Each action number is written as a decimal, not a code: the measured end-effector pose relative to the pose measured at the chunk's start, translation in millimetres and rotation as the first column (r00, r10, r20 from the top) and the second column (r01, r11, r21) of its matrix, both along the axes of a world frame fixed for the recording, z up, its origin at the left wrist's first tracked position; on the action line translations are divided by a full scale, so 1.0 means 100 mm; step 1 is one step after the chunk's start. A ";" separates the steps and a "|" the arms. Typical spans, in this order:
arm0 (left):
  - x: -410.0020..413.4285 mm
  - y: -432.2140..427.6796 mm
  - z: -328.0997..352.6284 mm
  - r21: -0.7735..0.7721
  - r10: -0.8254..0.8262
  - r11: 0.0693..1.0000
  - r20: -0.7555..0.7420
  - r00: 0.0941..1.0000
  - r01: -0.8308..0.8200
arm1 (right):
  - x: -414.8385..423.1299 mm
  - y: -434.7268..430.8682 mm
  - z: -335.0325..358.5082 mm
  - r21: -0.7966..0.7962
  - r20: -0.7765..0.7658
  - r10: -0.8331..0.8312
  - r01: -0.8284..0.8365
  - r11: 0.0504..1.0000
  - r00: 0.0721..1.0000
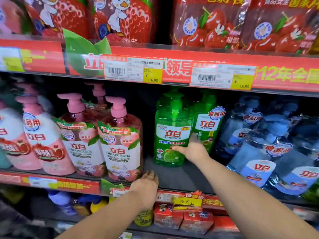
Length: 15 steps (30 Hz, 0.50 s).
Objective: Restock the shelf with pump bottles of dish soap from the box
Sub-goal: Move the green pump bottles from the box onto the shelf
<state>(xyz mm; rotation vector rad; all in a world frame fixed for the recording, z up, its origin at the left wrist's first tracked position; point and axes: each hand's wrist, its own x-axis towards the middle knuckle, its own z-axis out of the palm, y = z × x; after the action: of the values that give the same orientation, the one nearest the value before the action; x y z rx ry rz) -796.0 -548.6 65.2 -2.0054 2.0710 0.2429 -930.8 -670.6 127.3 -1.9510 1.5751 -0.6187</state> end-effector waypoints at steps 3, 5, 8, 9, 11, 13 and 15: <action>0.00 0.00 0.00 0.014 -0.006 1.000 0.006 1.000 0.006 | 0.05 -0.04 0.02 0.031 -0.018 -0.026 0.027 0.999 0.999; 0.00 0.00 0.00 0.019 -0.005 1.000 0.002 1.000 0.005 | 0.08 -0.05 0.02 0.039 -0.044 -0.051 0.053 0.998 0.998; 0.00 -0.01 0.00 0.032 -0.002 0.999 -0.010 1.000 0.002 | 0.12 -0.09 0.04 0.081 -0.070 -0.064 0.070 0.994 0.995; 0.01 -0.01 0.00 0.037 0.000 0.999 -0.014 1.000 0.000 | 0.12 -0.10 0.04 0.099 -0.074 -0.063 0.071 0.993 0.995; 0.01 0.00 0.01 0.041 0.001 0.999 -0.018 1.000 0.000 | 0.13 -0.10 0.04 0.108 -0.085 -0.060 0.069 0.992 0.995; 0.01 0.00 0.02 0.043 0.003 0.999 -0.020 1.000 -0.003 | 0.13 -0.09 0.03 0.089 -0.096 -0.064 0.072 0.993 0.993; 0.00 0.01 0.02 0.050 0.009 0.999 -0.020 1.000 -0.008 | 0.12 -0.07 0.03 0.068 -0.111 -0.060 0.068 0.995 0.992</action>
<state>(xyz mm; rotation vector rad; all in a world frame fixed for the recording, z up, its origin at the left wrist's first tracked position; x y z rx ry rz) -796.4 -547.8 67.7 -1.9908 2.0484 0.3151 -919.0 -677.7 130.2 -1.9155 1.7084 -0.4815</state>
